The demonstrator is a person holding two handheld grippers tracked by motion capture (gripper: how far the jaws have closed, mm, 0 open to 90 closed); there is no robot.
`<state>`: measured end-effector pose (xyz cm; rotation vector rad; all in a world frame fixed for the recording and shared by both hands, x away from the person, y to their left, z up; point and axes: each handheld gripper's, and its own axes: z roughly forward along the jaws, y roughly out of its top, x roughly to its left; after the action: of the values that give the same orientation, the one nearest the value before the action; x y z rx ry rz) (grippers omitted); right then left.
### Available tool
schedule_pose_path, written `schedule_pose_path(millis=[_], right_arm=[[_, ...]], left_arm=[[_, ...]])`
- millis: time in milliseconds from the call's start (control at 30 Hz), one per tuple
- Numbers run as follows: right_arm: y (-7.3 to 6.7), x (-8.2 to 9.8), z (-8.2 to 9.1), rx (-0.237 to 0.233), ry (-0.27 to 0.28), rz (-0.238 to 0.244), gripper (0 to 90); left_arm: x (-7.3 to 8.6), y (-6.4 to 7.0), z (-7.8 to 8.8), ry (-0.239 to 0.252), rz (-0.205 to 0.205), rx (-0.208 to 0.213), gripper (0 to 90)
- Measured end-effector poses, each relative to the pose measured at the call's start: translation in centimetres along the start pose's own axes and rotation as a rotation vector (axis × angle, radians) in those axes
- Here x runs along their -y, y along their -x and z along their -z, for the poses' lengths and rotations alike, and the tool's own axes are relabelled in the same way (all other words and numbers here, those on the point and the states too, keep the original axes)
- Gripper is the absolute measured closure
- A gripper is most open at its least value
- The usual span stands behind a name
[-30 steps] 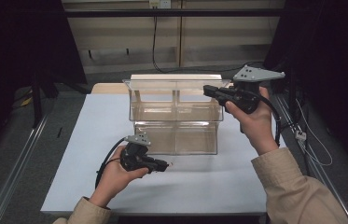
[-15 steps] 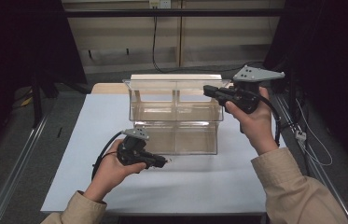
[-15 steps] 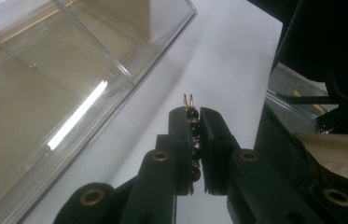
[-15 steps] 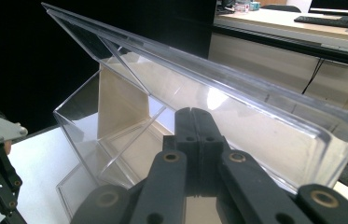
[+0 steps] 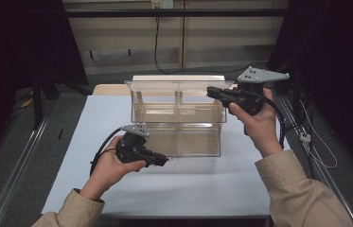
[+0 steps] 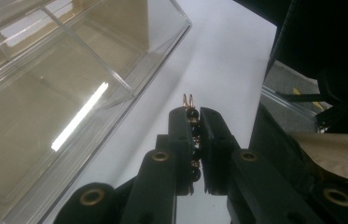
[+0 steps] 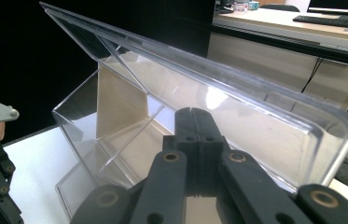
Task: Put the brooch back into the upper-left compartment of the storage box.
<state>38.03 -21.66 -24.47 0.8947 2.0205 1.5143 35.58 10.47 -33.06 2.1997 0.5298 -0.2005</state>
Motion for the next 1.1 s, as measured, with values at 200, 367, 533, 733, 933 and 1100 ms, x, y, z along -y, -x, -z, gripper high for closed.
schedule_pose_path(millis=[200, 367, 533, 733, 933, 1100], right_arm=[[0.0, 0.0, 0.0, 0.001, 0.000, 0.000, 90.0], [0.0, 0.0, 0.1, 0.002, 0.001, 0.000, 90.0], [0.1, 0.0, 0.1, 0.002, 0.001, -0.001, 90.0], [0.1, 0.1, 0.3, 0.002, 0.002, -0.003, 90.0], [0.2, 0.1, 0.3, -0.002, 0.005, -0.013, 90.0], [0.2, 0.2, 0.3, -0.002, 0.002, -0.012, 90.0]], left_arm=[[-0.6, 0.2, 0.5, 0.002, -0.012, -0.004, 83.9], [-1.1, 0.3, 1.0, -0.008, -0.022, -0.009, 83.9], [-1.5, 0.5, 1.0, -0.008, -0.025, -0.001, 83.9], [-1.9, 0.6, 1.1, -0.011, -0.033, 0.001, 83.9], [-2.5, 0.9, 1.5, -0.027, -0.049, -0.009, 83.9], [-3.0, 0.9, 1.9, -0.028, -0.054, 0.001, 83.9]])
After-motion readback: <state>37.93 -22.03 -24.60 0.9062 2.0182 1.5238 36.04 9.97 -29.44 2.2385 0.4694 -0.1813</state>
